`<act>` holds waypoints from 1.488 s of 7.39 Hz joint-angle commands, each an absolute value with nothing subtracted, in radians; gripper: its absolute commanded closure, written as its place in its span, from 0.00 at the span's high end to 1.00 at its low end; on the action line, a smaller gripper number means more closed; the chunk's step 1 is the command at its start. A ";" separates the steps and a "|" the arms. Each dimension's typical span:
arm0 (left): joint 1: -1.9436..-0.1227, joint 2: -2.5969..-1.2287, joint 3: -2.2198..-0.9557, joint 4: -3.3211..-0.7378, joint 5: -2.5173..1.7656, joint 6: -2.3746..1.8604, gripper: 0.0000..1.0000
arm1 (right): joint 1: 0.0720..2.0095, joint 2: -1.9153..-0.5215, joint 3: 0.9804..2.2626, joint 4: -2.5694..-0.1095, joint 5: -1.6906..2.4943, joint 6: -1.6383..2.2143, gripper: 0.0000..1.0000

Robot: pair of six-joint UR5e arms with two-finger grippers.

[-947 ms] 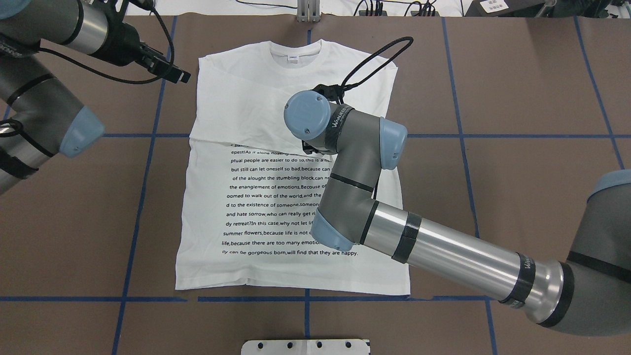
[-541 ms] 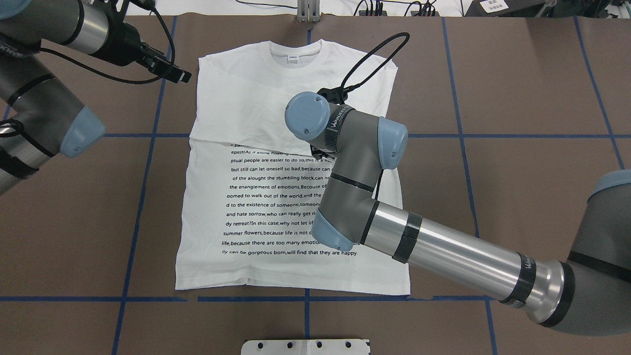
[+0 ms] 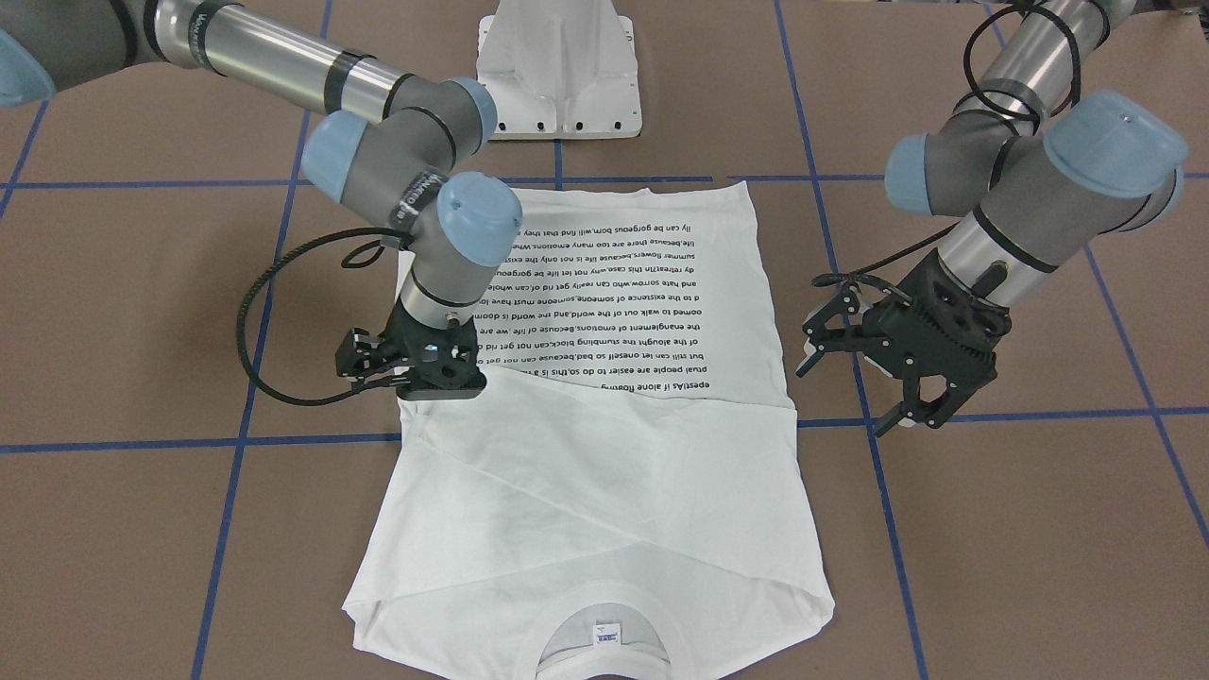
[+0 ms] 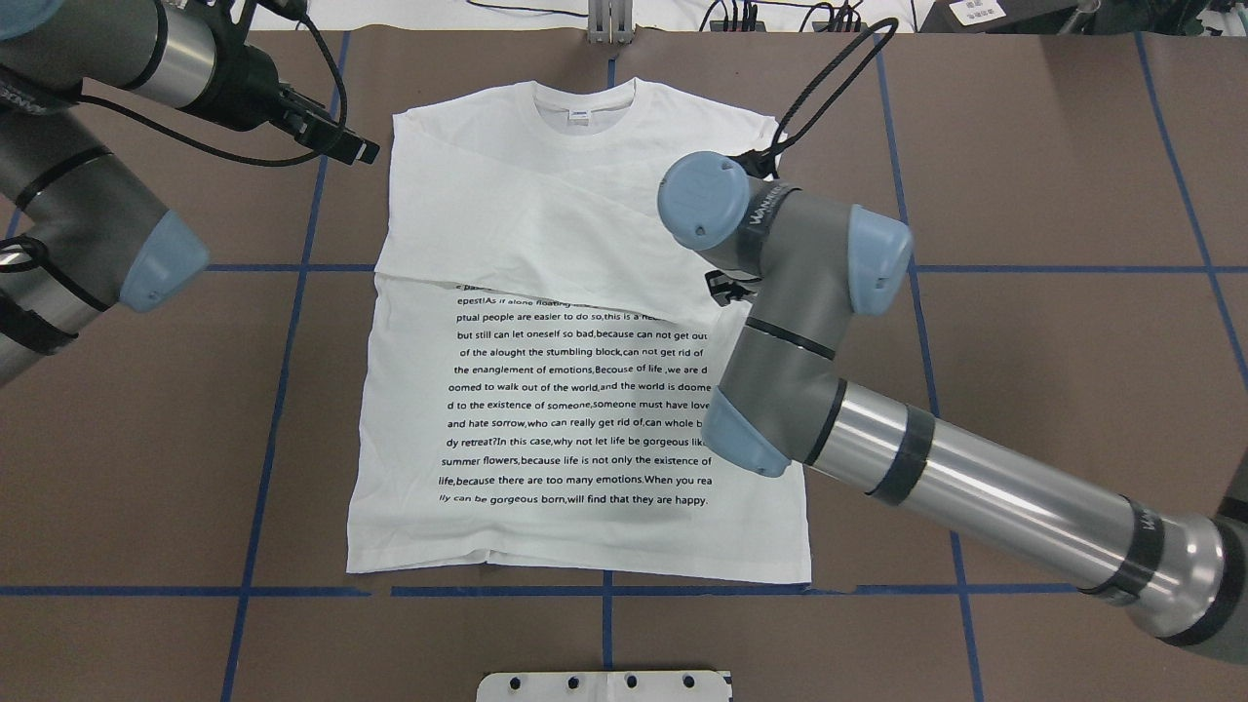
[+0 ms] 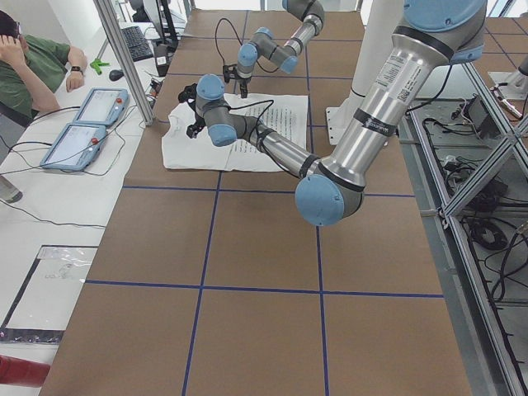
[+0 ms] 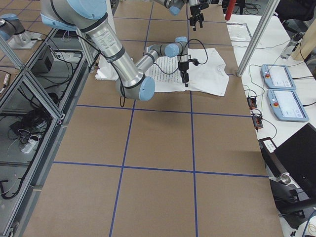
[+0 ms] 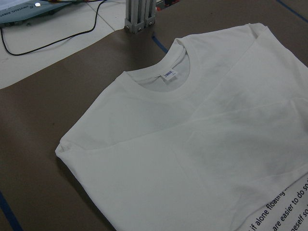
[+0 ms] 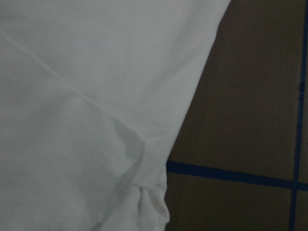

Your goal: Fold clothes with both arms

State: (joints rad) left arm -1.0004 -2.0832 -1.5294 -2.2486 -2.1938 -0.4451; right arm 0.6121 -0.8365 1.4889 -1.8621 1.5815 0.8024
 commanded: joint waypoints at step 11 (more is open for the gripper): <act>-0.274 -1.565 -2.143 -2.161 -1.556 -1.317 1.00 | 0.192 -1.531 2.263 -1.382 1.390 1.606 1.00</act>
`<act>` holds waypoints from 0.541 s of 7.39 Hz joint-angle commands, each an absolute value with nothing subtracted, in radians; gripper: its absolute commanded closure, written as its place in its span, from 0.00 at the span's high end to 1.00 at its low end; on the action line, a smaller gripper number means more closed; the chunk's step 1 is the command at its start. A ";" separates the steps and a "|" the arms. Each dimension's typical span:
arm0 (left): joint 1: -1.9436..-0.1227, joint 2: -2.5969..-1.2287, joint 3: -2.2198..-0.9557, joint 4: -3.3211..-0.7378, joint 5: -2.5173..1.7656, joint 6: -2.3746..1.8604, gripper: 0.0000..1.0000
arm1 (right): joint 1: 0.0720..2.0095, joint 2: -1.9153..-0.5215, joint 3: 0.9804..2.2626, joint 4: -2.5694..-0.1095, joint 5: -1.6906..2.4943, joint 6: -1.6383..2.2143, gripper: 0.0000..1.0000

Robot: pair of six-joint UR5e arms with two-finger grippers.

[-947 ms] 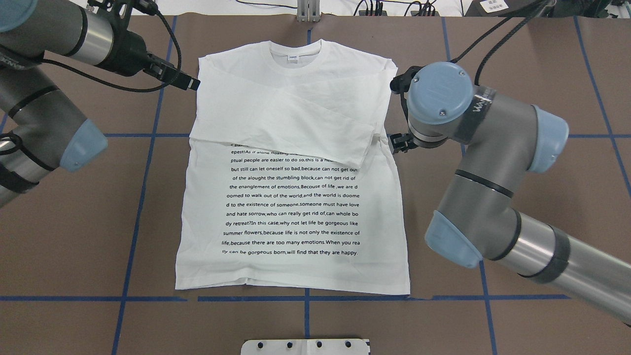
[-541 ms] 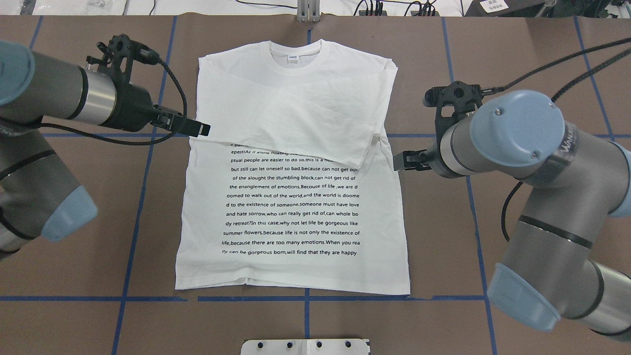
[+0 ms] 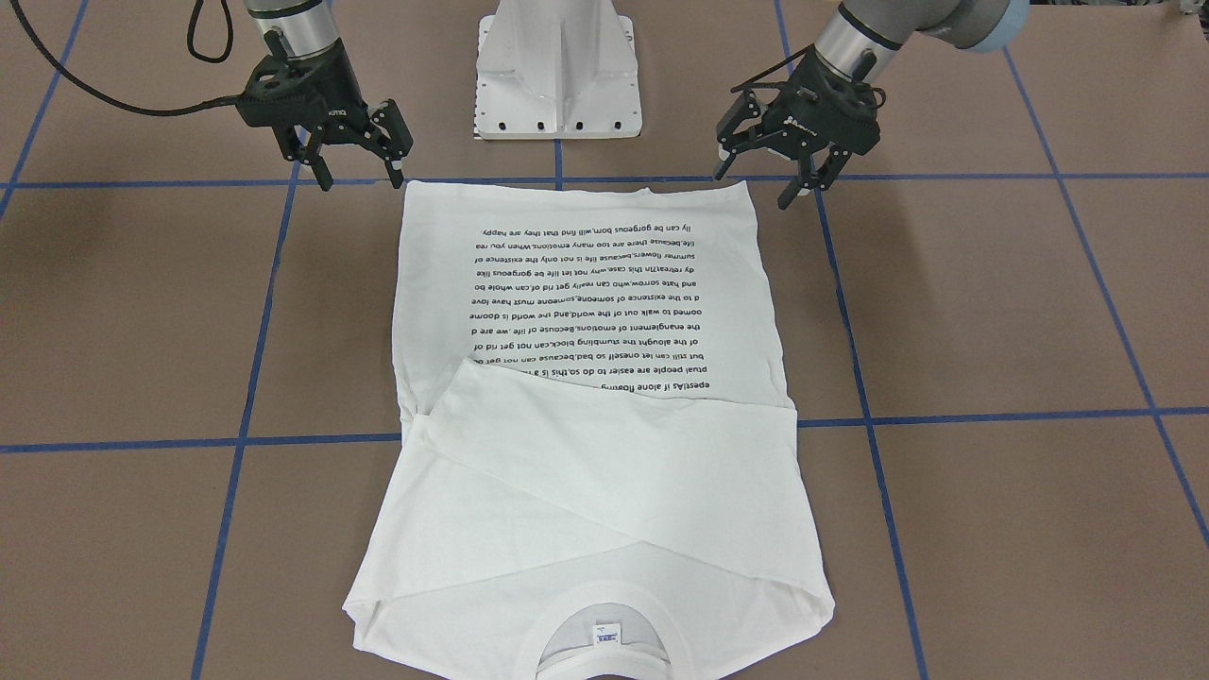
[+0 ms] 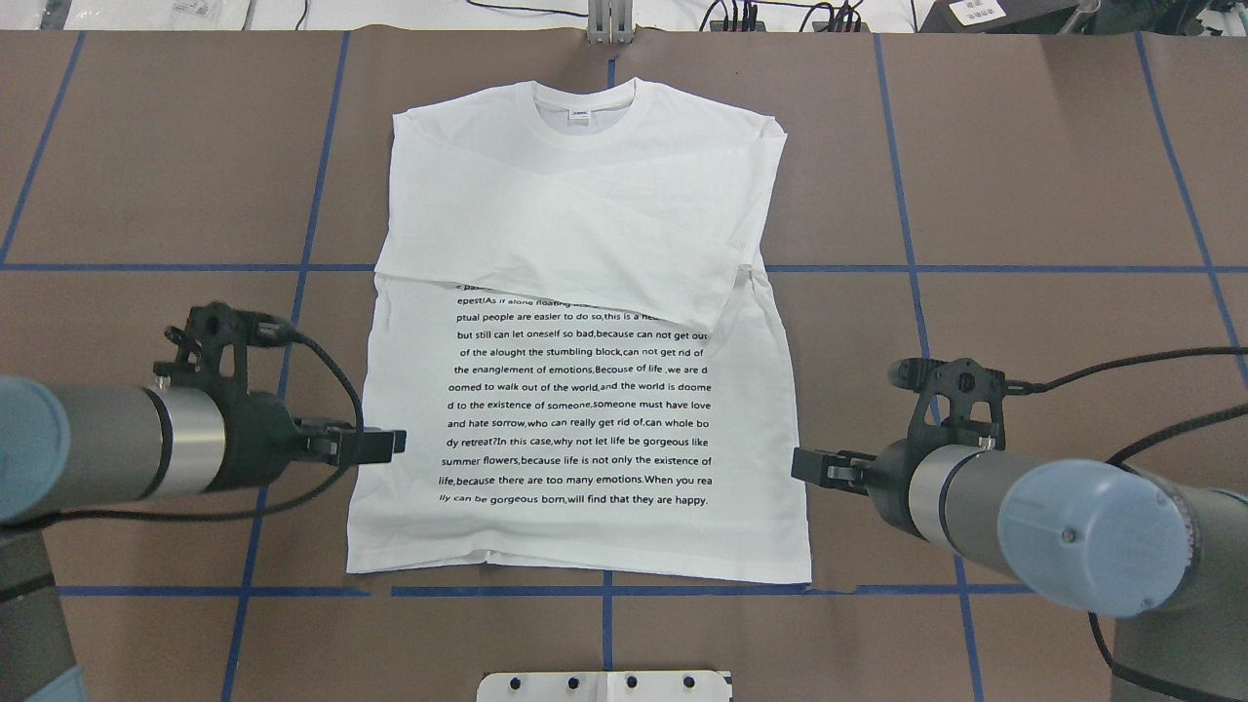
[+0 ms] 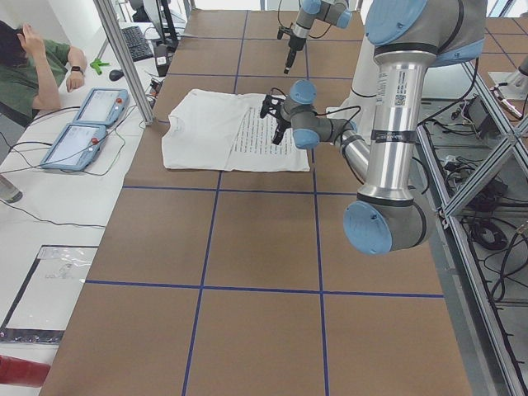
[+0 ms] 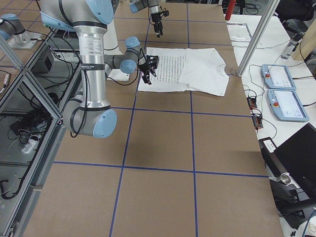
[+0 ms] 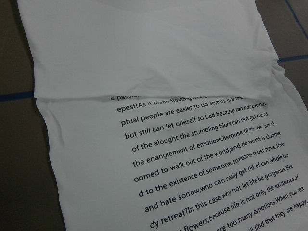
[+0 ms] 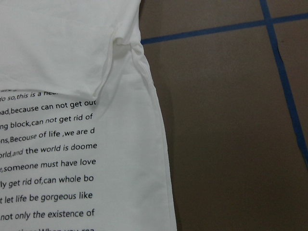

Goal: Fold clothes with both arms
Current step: 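Move both grippers down to the hem corners nearest the robot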

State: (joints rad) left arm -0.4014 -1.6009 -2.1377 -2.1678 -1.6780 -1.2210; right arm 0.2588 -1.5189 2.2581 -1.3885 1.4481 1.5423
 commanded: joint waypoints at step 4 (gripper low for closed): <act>-0.193 -1.554 -2.046 -2.161 -1.474 -1.370 1.00 | 0.187 -1.529 2.263 -1.382 1.378 1.606 1.00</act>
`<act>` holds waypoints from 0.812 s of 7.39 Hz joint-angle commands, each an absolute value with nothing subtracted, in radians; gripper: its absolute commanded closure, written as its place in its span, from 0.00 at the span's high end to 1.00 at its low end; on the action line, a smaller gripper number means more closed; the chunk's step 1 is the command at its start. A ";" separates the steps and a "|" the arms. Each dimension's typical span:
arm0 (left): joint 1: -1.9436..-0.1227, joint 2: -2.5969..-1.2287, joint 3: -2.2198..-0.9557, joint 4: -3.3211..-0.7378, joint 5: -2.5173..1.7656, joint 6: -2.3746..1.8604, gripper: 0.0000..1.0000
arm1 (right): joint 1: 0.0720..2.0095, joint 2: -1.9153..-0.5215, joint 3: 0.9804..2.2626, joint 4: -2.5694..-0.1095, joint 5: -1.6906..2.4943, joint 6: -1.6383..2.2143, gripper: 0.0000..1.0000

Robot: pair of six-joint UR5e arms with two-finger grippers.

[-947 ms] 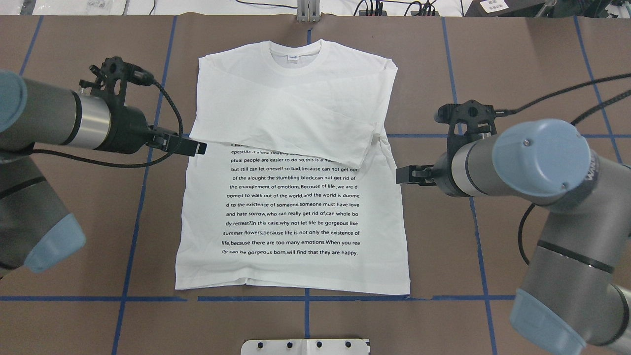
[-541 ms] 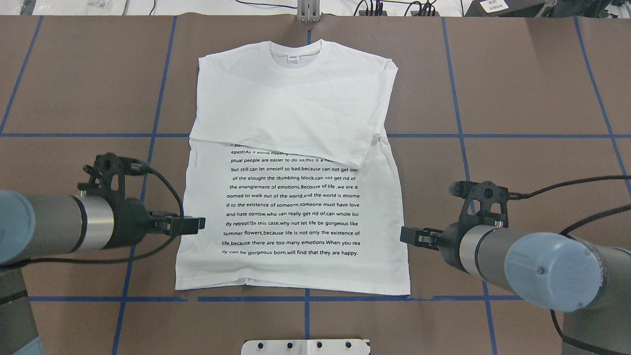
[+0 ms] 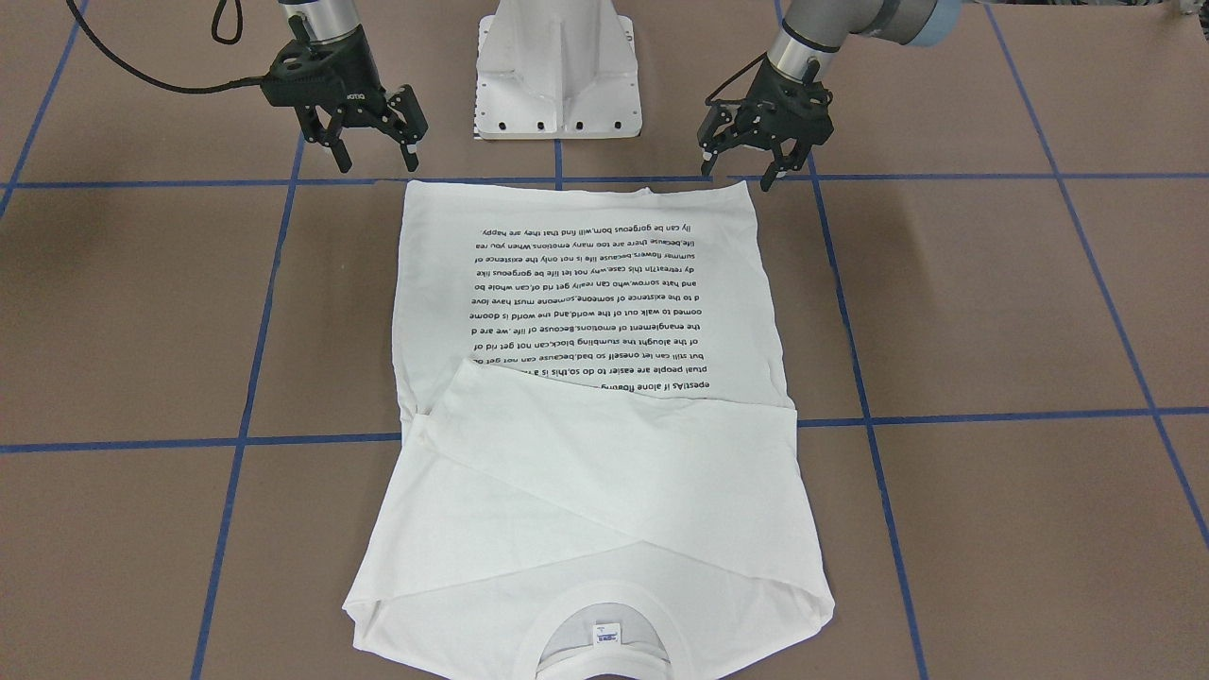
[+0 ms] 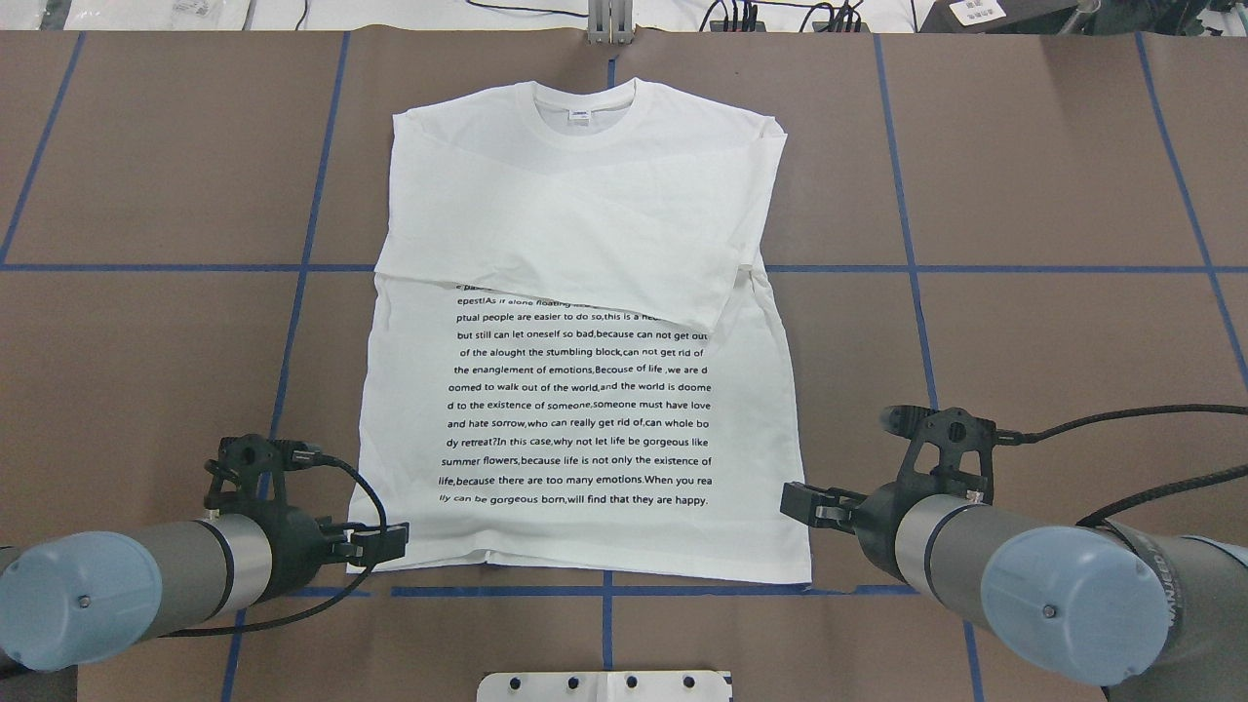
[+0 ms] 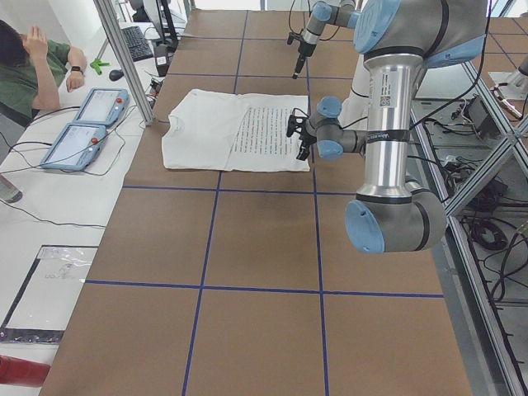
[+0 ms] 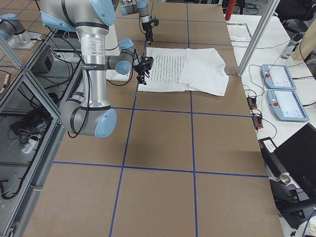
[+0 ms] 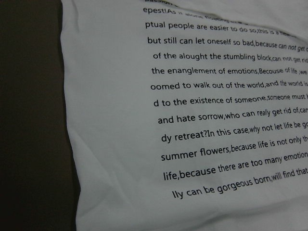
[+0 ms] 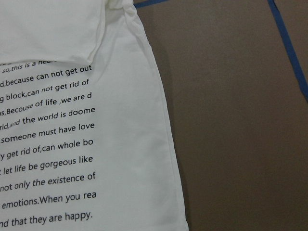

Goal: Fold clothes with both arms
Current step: 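Grasp the hem corners with both grippers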

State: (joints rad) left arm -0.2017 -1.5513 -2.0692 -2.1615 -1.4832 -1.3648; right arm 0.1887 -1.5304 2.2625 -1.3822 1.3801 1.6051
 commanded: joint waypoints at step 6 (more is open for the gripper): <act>-0.178 -1.557 -2.014 -2.108 -1.474 -1.404 0.35 | 0.186 -1.529 2.260 -1.382 1.378 1.606 1.00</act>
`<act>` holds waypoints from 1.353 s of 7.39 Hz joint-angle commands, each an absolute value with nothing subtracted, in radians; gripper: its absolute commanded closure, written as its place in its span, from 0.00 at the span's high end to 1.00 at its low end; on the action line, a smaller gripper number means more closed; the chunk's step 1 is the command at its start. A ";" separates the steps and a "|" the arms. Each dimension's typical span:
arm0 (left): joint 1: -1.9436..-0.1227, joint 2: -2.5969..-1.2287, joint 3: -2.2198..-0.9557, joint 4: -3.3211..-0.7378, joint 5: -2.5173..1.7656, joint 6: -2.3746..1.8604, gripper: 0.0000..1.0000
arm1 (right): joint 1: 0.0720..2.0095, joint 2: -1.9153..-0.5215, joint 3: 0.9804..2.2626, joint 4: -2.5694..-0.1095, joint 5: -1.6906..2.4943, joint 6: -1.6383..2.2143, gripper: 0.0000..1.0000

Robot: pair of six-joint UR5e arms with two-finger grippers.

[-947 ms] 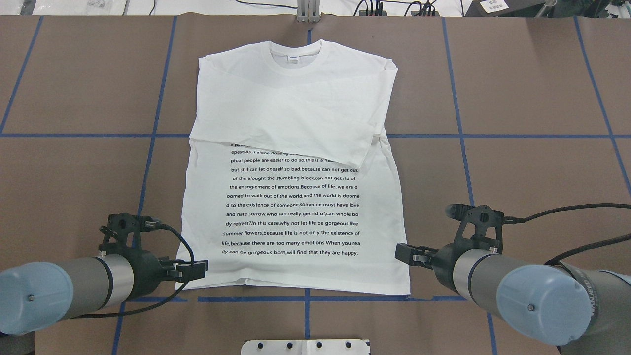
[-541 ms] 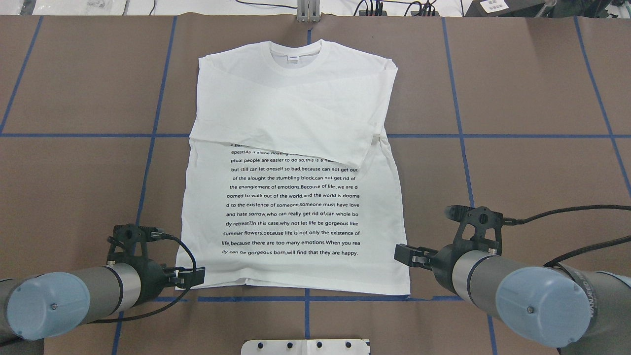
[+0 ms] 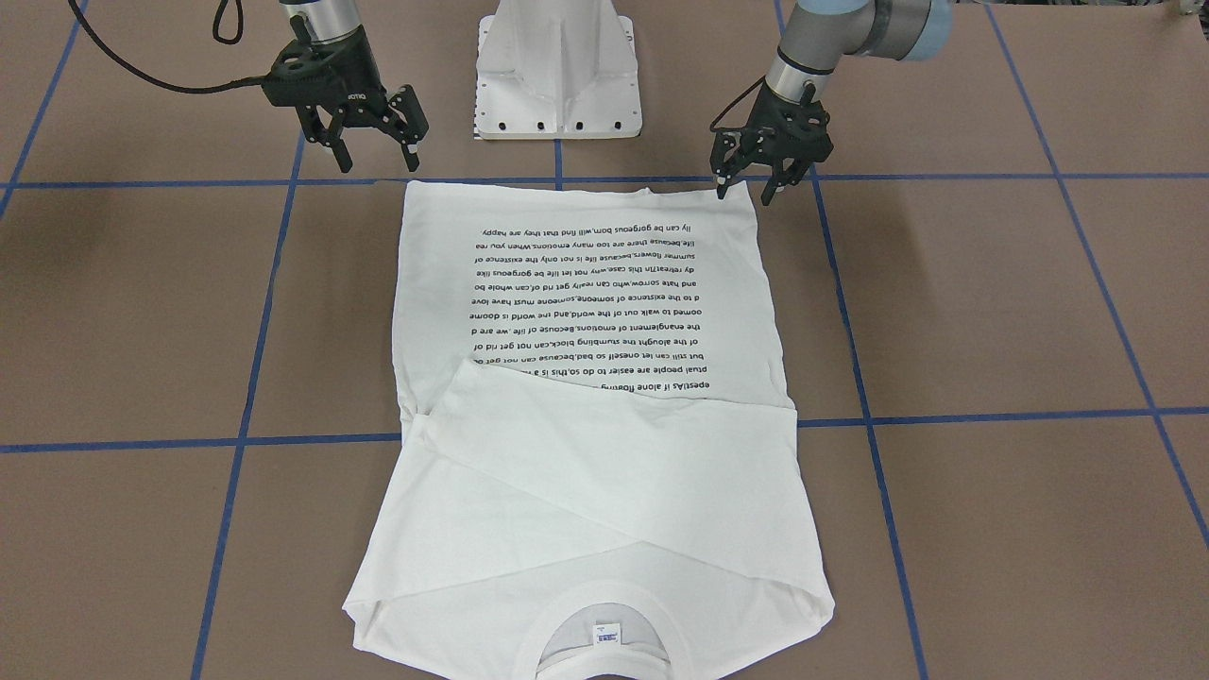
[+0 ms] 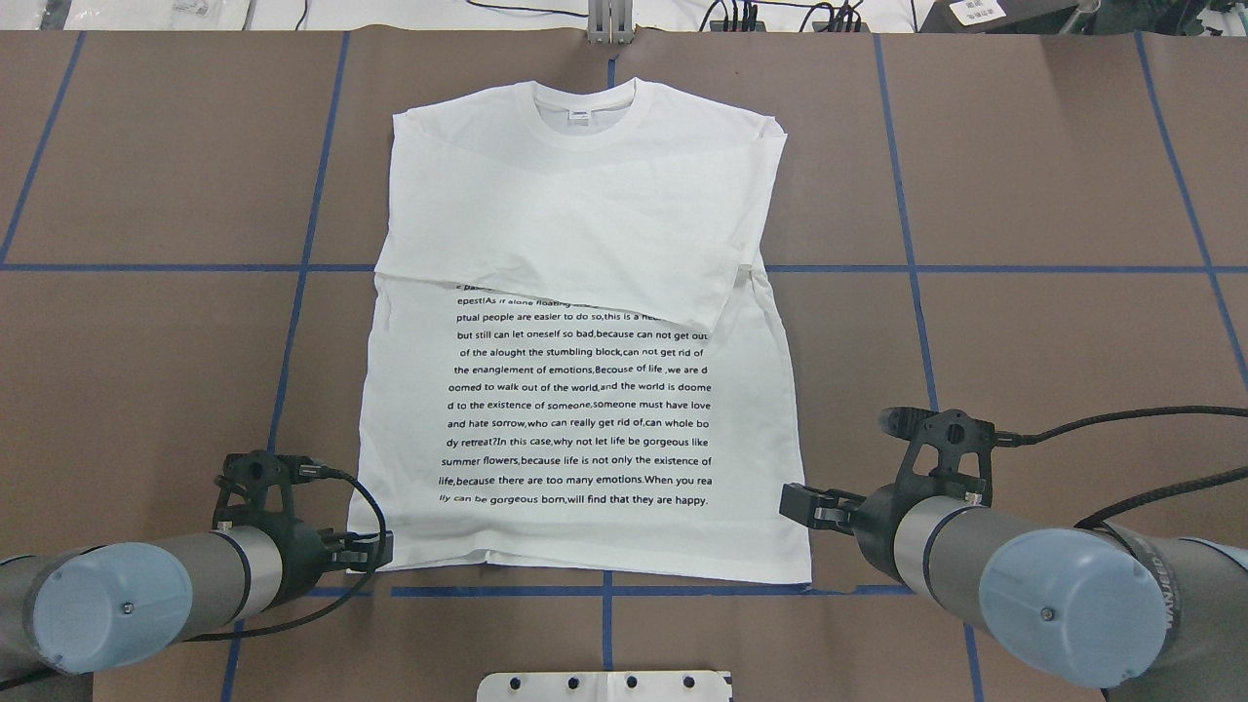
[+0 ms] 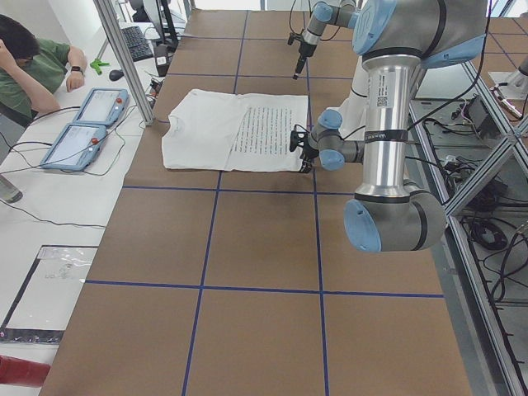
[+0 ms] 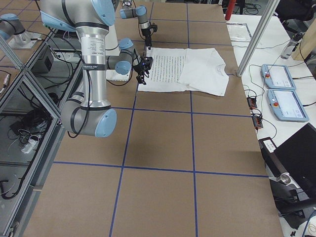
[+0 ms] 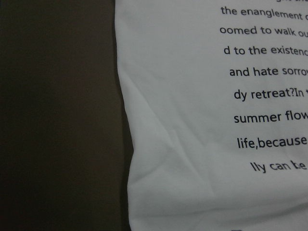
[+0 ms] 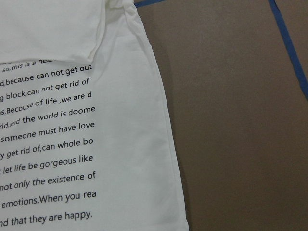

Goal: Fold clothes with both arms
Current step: 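Grasp the hem corners with both grippers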

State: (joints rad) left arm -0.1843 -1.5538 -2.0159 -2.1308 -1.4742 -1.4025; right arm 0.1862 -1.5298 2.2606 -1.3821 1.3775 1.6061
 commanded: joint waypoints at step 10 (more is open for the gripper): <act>-0.166 -1.568 -2.046 -2.065 -1.474 -1.401 0.00 | 0.163 -1.532 2.252 -1.382 1.370 1.615 1.00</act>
